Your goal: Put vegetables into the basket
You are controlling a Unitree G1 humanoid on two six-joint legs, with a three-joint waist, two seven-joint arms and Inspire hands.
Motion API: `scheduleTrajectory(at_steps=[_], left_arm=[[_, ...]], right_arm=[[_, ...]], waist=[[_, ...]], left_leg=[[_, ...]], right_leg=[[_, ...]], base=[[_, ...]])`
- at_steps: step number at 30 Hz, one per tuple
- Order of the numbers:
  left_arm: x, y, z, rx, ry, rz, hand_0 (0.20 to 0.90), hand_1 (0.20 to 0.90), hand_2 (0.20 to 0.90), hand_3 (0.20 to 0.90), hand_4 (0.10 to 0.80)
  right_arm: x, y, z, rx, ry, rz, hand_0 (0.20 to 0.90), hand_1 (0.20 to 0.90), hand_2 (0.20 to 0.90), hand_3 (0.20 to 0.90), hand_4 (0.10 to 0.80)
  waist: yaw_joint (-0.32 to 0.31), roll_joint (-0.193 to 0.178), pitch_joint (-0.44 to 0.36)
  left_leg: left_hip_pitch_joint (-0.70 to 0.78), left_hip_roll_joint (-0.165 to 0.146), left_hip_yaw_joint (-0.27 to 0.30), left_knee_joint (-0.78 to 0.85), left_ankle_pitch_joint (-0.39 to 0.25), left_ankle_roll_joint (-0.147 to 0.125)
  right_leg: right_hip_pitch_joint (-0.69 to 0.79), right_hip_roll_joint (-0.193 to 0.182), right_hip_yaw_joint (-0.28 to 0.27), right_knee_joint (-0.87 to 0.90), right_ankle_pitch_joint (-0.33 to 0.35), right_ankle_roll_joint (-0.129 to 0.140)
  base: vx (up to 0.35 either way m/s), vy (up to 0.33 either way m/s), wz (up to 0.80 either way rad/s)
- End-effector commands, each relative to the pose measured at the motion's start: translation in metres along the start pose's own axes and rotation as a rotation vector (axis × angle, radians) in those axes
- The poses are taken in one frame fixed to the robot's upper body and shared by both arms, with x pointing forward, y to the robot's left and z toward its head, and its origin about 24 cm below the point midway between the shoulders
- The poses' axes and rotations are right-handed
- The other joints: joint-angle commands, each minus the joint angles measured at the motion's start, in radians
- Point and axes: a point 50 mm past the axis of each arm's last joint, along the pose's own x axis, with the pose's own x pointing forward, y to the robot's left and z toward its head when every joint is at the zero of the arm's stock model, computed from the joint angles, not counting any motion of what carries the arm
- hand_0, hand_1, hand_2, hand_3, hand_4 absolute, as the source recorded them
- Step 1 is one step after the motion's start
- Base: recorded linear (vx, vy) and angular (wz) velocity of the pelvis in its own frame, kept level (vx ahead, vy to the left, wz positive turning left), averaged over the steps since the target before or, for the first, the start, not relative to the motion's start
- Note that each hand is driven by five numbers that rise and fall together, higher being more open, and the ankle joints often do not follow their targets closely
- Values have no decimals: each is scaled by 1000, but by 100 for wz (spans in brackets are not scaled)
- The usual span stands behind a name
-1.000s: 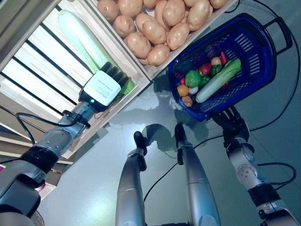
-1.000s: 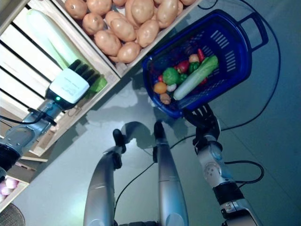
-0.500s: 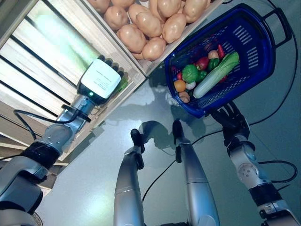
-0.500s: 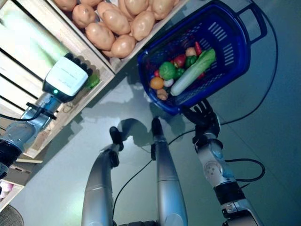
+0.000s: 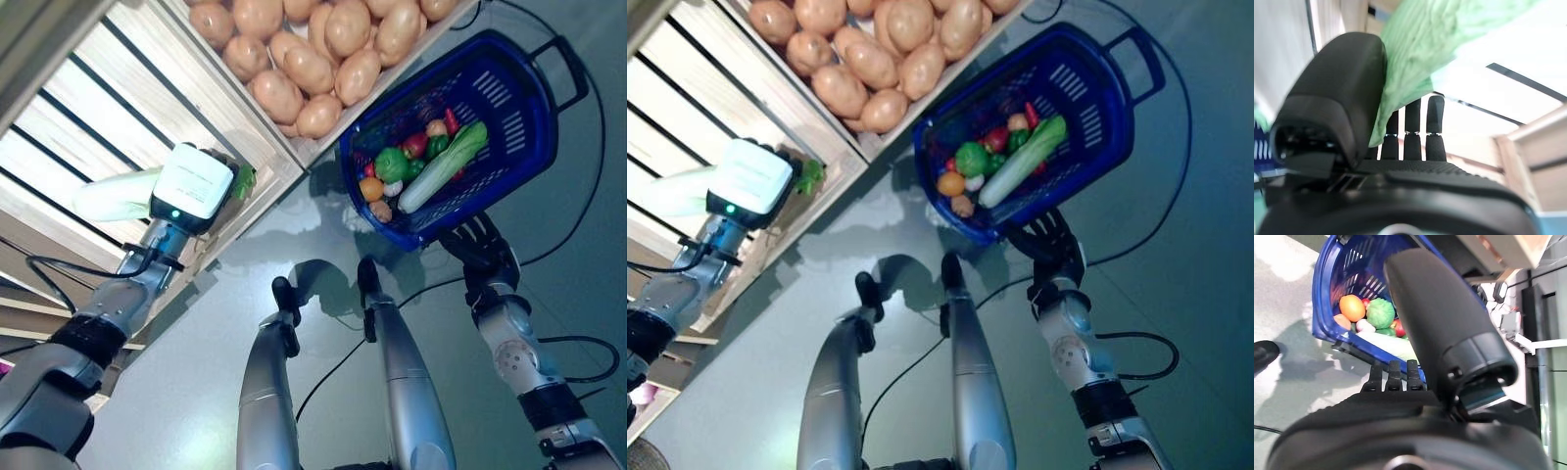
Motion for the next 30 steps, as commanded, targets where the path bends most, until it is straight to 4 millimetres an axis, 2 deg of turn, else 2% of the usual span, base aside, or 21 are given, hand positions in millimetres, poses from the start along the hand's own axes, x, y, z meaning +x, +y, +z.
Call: scheduleTrajectory(at_steps=[1, 6, 10, 18, 23, 26, 28, 30], left_arm=[[18, 43, -29, -9, 108, 318, 300, 300, 300, 300, 400], [12, 42, -23, -109, 128, 363, 300, 300, 300, 300, 400], [4, 41, -15, -214, 162, 405, 300, 300, 300, 300, 400], [-21, 37, 1, -449, 269, 478, 300, 300, 300, 300, 400], [-35, 37, 21, -818, 366, 487, 300, 300, 300, 300, 400], [-47, 42, 33, -1115, 401, 472, 300, 300, 300, 300, 400], [-50, 44, 37, -1226, 416, 466, 300, 300, 300, 300, 400], [-53, 46, 38, -1434, 444, 453, 300, 300, 300, 300, 400]], right_arm=[[-8, 10, 27, -18, -152, 68, 900, 900, 900, 900, 800], [-9, 10, 17, -35, -137, 63, 900, 900, 900, 900, 800], [-13, 6, 6, -56, -111, 42, 900, 900, 900, 900, 800], [-23, -7, -13, -96, -82, 11, 900, 900, 900, 900, 800], [-30, -13, -22, -154, -79, 9, 900, 900, 900, 900, 800], [-37, -20, -28, -165, -63, -1, 900, 900, 900, 900, 800], [-41, -22, -30, -204, -66, 8, 900, 900, 900, 900, 800], [-45, -23, -30, -260, -72, 29, 900, 900, 900, 900, 800]], waist=[[9, -11, 0], [21, -6, -3], [35, -4, -47], [60, -1, -128], [77, 0, -182], [89, 2, -230], [93, 1, -254], [99, -1, -283]], left_leg=[[81, -11, -6, -97, 62, -63], [185, -17, -6, -163, 79, -68], [253, -29, 0, -229, 97, -67], [394, -55, -26, -369, 124, -66], [484, -61, -43, -441, 130, -63], [560, -61, -54, -502, 136, -59], [590, -59, -60, -526, 139, -59], [628, -55, -66, -556, 144, -57]], right_leg=[[159, -25, -49, -113, 40, 33], [263, -28, -62, -166, 38, 29], [334, -40, -82, -225, 45, 27], [493, -42, -128, -363, 62, 25], [596, -44, -156, -436, 71, 26], [677, -39, -173, -488, 77, 28], [712, -37, -181, -511, 81, 29], [750, -34, -189, -541, 89, 29]], base=[[0, 0, 0], [5, -6, 2], [6, -39, 5], [14, -58, 6], [55, -55, 7], [136, -76, 9], [138, -83, 7], [120, -90, 15]])
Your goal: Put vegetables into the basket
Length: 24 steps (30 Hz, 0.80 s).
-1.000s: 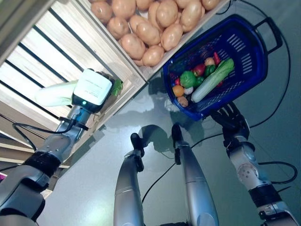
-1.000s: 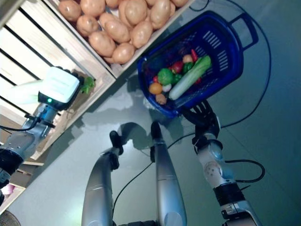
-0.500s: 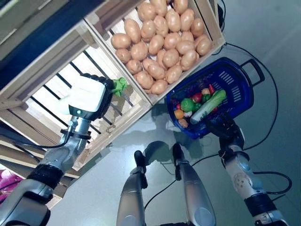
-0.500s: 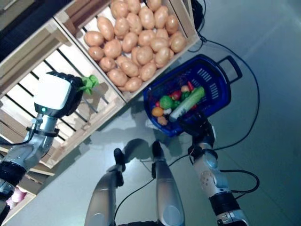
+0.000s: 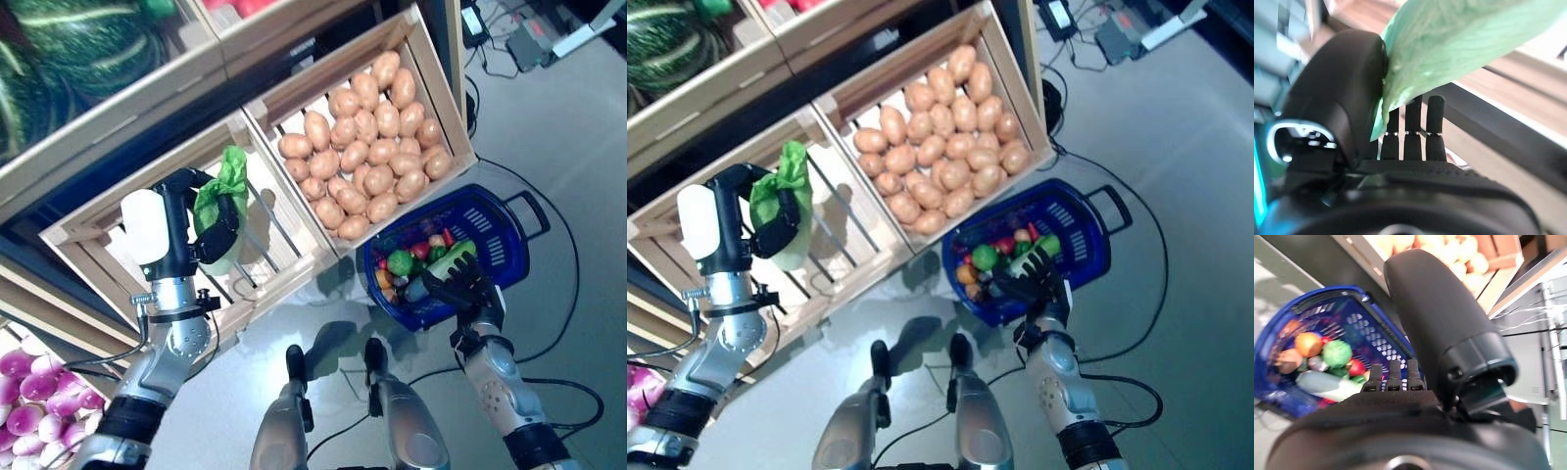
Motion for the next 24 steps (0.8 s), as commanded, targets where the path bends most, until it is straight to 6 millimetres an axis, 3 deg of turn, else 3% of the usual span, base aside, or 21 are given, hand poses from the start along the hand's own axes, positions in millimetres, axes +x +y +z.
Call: scheduleTrajectory(at_steps=[1, 8, 13, 18, 24], left_arm=[[11, 23, 19, -339, -44, 46, 300, 300, 300, 300, 400], [2, 13, 16, -795, 107, 33, 300, 300, 300, 300, 400], [-2, 6, 15, -992, 166, 15, 300, 300, 300, 300, 400], [-4, -2, 10, -1113, 236, -13, 300, 300, 300, 300, 400], [-3, -12, 9, -1106, 289, -86, 300, 300, 300, 300, 400]], right_arm=[[-12, 0, 21, -98, -159, 92, 900, 900, 900, 900, 800], [-18, 10, 33, -259, -200, 242, 900, 900, 900, 900, 800], [-20, 13, 42, -278, -177, 379, 900, 900, 900, 900, 800], [-22, 18, 60, -268, -170, 504, 900, 900, 900, 900, 800], [-27, 30, 66, -324, -39, 741, 900, 900, 900, 900, 800]], waist=[[3, -38, -217], [9, -44, -290], [7, -54, -316], [8, -61, -338], [11, -75, -354]], left_leg=[[-18, -34, -33, -28, 10, -32], [59, -20, -37, -69, 7, -33], [86, -16, -36, -72, -5, -32], [108, -14, -36, -72, -16, -30], [132, -14, -26, -72, -30, -27]], right_leg=[[104, -42, -52, -101, 41, 21], [185, -33, -66, -162, 58, 19], [212, -29, -70, -184, 62, 19], [223, -30, -69, -184, 64, 25], [234, -34, -73, -184, 69, 33]], base=[[133, -82, 12], [101, -53, 8], [51, -33, 2], [54, -19, -1], [52, 5, 1]])
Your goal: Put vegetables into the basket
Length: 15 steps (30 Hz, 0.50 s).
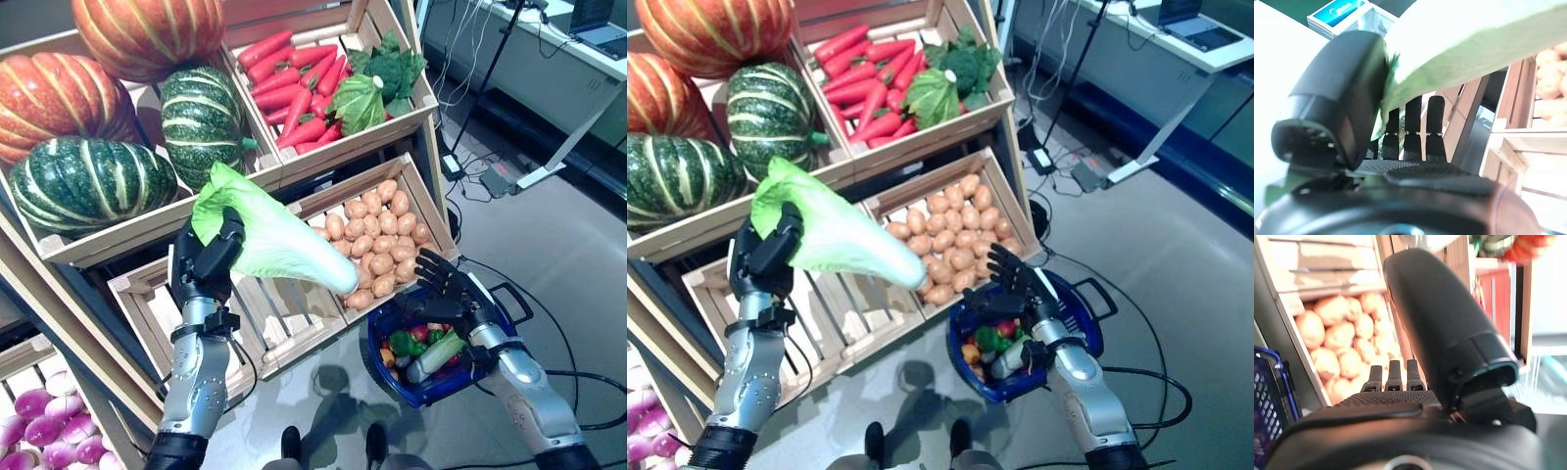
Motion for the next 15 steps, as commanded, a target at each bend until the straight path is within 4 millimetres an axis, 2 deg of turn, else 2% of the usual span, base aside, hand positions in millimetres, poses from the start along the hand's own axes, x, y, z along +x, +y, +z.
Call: scheduleTrajectory(at_steps=[1, 8, 15], left_arm=[[13, -19, 27, 15, -126, -142, 300, 300, 300, 300, 400], [20, -23, 21, 33, -78, -161, 300, 300, 300, 300, 400], [22, -32, 15, 80, -47, -206, 300, 300, 300, 300, 400]], right_arm=[[-2, 7, 39, -52, -117, 195, 900, 900, 900, 900, 800], [7, 15, 60, -174, -107, 296, 900, 900, 900, 900, 800], [17, 30, 68, -114, -132, 310, 900, 900, 900, 900, 800]], waist=[[5, -38, -116], [15, -46, -128], [23, -45, -135]], left_leg=[[-9, -9, -5, 1, -31, -27], [6, -11, -11, 1, -38, -25], [14, -12, -12, 1, -43, -22]], right_leg=[[28, -45, -44, 1, 15, 24], [38, -51, -45, 1, 20, 33], [41, -55, -44, 1, 22, 38]], base=[[36, 3, 2], [52, 11, 1], [39, 13, 0]])
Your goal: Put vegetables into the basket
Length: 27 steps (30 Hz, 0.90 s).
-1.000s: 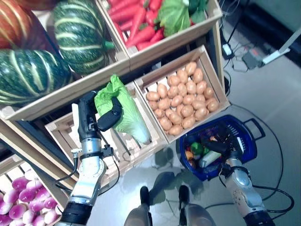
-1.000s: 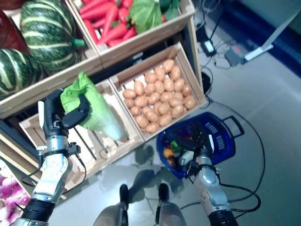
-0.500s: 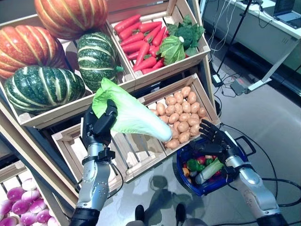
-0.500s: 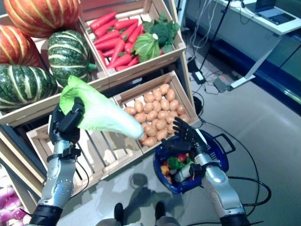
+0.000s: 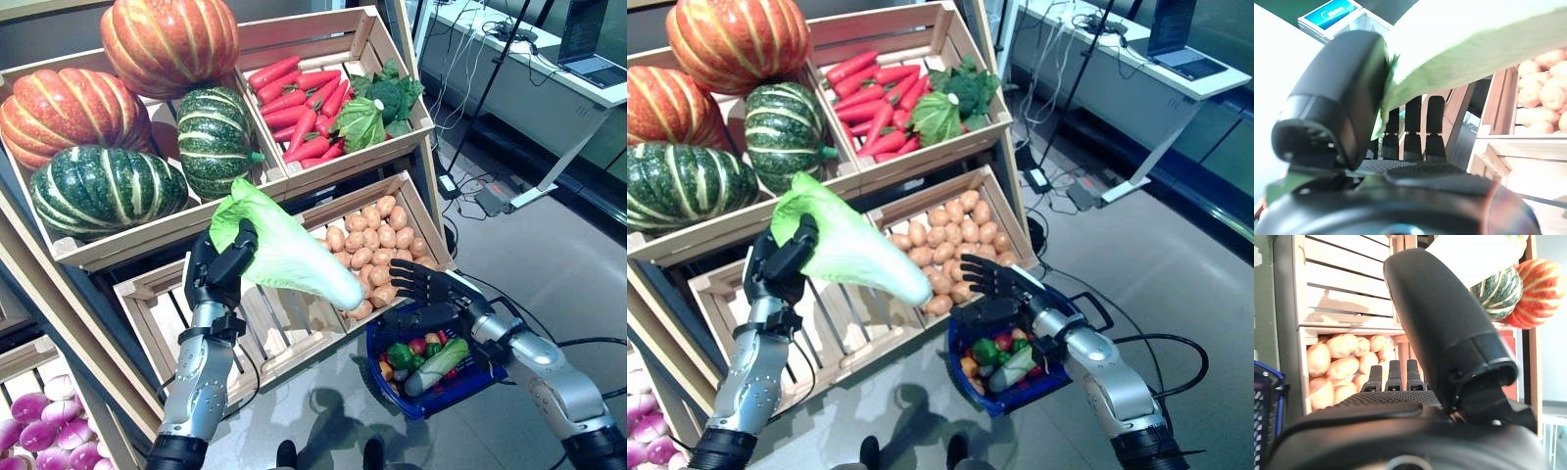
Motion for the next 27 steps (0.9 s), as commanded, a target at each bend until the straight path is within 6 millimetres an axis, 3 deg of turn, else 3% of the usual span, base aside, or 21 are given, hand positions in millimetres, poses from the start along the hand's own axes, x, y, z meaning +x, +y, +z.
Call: scheduleTrajectory(at_steps=[1, 16, 27], left_arm=[[22, -29, 30, 75, -141, -191, 300, 300, 300, 300, 400], [23, -35, 15, 125, -41, -256, 300, 300, 300, 300, 400], [24, -38, 13, 156, -28, -300, 300, 300, 300, 300, 400]], right_arm=[[11, 15, 47, -2, -198, 75, 900, 900, 900, 900, 800], [38, 48, 41, 227, -133, 197, 900, 900, 900, 900, 800], [47, 70, 27, 243, 8, 364, 900, 900, 900, 900, 800]], waist=[[16, -27, -112], [42, -26, -121], [55, -30, -126]], left_leg=[[-1, -10, -8, 1, -44, -22], [15, -20, -27, 1, -57, -17], [12, -20, -35, 1, -53, -21]], right_leg=[[24, -55, -42, 1, 22, 38], [38, -66, -40, 1, 19, 43], [39, -71, -46, 1, 21, 45]], base=[[39, 18, 0], [25, 9, 0], [2, -2, 2]])
